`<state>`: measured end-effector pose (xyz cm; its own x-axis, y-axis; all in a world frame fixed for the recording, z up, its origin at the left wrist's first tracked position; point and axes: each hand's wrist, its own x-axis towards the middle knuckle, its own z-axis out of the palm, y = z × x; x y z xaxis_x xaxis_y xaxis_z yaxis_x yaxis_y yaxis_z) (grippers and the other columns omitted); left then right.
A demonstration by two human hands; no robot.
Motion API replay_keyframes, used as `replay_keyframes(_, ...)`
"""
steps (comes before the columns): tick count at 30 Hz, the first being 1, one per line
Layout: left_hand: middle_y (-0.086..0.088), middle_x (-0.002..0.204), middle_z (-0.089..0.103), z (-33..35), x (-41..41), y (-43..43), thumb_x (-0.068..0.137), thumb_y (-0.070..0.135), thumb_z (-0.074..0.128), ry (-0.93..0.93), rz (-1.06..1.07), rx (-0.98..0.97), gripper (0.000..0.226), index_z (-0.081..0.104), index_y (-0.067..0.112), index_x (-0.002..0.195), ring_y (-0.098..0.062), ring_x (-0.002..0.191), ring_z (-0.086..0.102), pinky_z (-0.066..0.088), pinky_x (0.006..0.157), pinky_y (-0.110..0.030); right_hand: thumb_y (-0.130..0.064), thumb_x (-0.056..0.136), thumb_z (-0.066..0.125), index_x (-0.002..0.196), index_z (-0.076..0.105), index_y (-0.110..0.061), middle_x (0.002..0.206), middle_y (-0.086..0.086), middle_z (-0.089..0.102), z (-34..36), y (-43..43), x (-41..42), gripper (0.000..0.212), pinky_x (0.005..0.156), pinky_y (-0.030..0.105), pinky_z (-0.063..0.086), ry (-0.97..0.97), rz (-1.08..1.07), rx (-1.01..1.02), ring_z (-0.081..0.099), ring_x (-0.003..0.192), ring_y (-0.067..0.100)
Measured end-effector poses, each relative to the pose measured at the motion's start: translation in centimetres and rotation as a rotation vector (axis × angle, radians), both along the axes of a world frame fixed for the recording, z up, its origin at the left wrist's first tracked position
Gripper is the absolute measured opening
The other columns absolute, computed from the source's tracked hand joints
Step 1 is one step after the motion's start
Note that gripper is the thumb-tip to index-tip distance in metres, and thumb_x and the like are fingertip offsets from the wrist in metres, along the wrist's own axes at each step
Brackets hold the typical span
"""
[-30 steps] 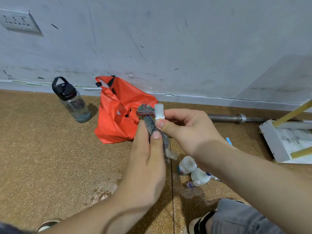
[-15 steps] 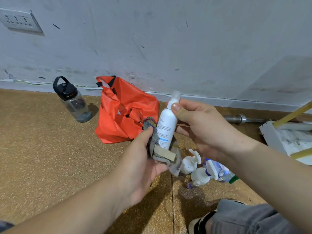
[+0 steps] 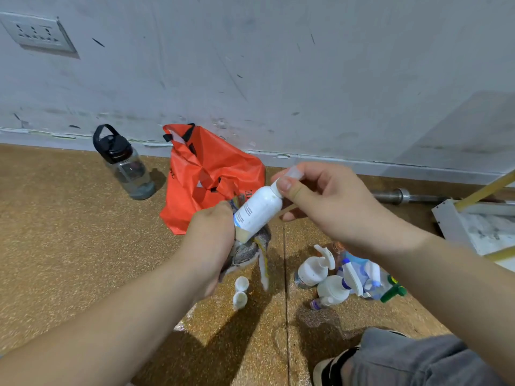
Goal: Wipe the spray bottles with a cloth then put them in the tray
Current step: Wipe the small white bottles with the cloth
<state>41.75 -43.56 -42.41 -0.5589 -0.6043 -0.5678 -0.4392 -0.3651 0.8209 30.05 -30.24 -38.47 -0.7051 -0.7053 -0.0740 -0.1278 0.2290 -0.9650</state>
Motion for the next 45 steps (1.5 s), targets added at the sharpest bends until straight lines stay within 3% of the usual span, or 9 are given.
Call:
replay_keyframes(3,-0.004,0.062,0.05,-1.2,-0.1,-0.8,0.108,0.032,0.04,-0.001,-0.055,-0.327,0.041,0.051,0.014,0.073,-0.022,0.06,0.046,0.035,0.059,-0.033,-0.021,0.099,0.068,0.086,0.072,-0.019,0.088,0.022,0.071,-0.4,-0.4,1.1,0.014,0.072,0.054,0.06,0.144,-0.032,0.013,0.065,0.079,0.047)
replay_keyframes(7,0.0,0.07,0.063,-1.5,0.6,0.2,0.111,0.042,0.036,0.036,-0.198,-0.573,0.044,0.059,0.015,0.085,-0.024,0.068,0.056,0.042,0.063,-0.039,-0.03,0.098,0.069,0.081,0.069,-0.021,0.064,0.023,0.06,-0.1,-0.4,1.1,0.019,0.052,0.038,0.039,0.267,-0.093,0.114,0.044,0.052,0.024)
replay_keyframes(12,0.004,0.083,0.065,0.6,2.0,2.7,0.111,0.047,0.025,0.252,-0.436,-0.773,0.039,0.056,0.025,0.102,-0.016,0.081,0.065,0.052,0.077,-0.048,-0.04,0.092,0.073,0.082,0.072,-0.005,0.076,0.024,0.069,-0.8,-0.5,0.0,0.037,0.071,0.054,0.058,0.172,-0.185,0.169,0.062,0.061,0.031)
replay_keyframes(19,0.006,0.1,0.054,-0.4,0.8,0.6,0.099,0.038,0.062,0.355,-0.325,-0.985,0.018,0.06,0.02,0.098,-0.002,0.097,0.052,0.042,0.085,-0.018,-0.027,0.098,0.069,0.086,0.069,-0.006,0.071,0.008,0.061,-0.5,-0.2,0.5,0.024,0.079,0.065,0.056,-0.018,-0.106,0.133,0.056,0.067,0.021)
replay_keyframes(26,0.015,0.154,0.036,0.1,1.1,1.1,0.104,0.036,0.051,0.392,-0.525,-0.92,0.066,0.022,0.027,0.163,0.015,0.145,0.024,0.024,0.117,-0.009,-0.022,0.099,0.068,0.083,0.068,-0.009,0.078,0.011,0.063,0.5,-0.5,1.4,0.021,0.074,0.043,0.06,-0.128,-0.114,0.02,0.06,0.071,0.02)
replay_keyframes(32,0.01,0.111,0.059,-1.5,1.4,0.9,0.108,0.043,0.035,0.394,-0.468,-0.97,0.034,0.052,0.024,0.131,-0.013,0.104,0.059,0.049,0.089,-0.041,-0.023,0.099,0.067,0.086,0.067,-0.009,0.076,0.012,0.068,0.7,-0.8,2.4,0.019,0.077,0.048,0.063,-0.188,-0.245,0.02,0.065,0.07,0.022)
replay_keyframes(38,-0.001,0.081,0.069,-2.8,1.4,1.2,0.109,0.05,0.031,0.301,-0.367,-0.469,0.033,0.053,0.028,0.098,-0.013,0.073,0.065,0.055,0.075,-0.044,-0.025,0.102,0.064,0.091,0.066,-0.014,0.095,0.014,0.07,0.9,0.0,0.8,0.015,0.067,0.023,0.061,-0.205,-0.295,-0.002,0.072,0.082,0.016)
replay_keyframes(41,0.012,0.099,0.058,-2.6,1.7,1.7,0.11,0.048,0.028,0.288,-0.475,-0.856,0.021,0.047,0.038,0.11,-0.008,0.09,0.062,0.048,0.081,-0.037,-0.025,0.1,0.065,0.091,0.066,-0.012,0.089,0.01,0.07,0.7,-0.1,1.4,0.016,0.066,0.024,0.061,-0.231,-0.288,0.005,0.071,0.076,0.013)
replay_keyframes(45,-0.007,0.149,0.046,-1.4,1.4,1.5,0.106,0.039,0.038,0.318,-0.648,-1.261,0.059,0.035,0.006,0.156,-0.022,0.139,0.047,0.042,0.113,-0.037,-0.026,0.099,0.067,0.094,0.064,-0.004,0.079,0.011,0.064,0.4,-0.4,2.9,0.022,0.068,0.031,0.063,-0.301,-0.267,0.006,0.063,0.067,0.021)
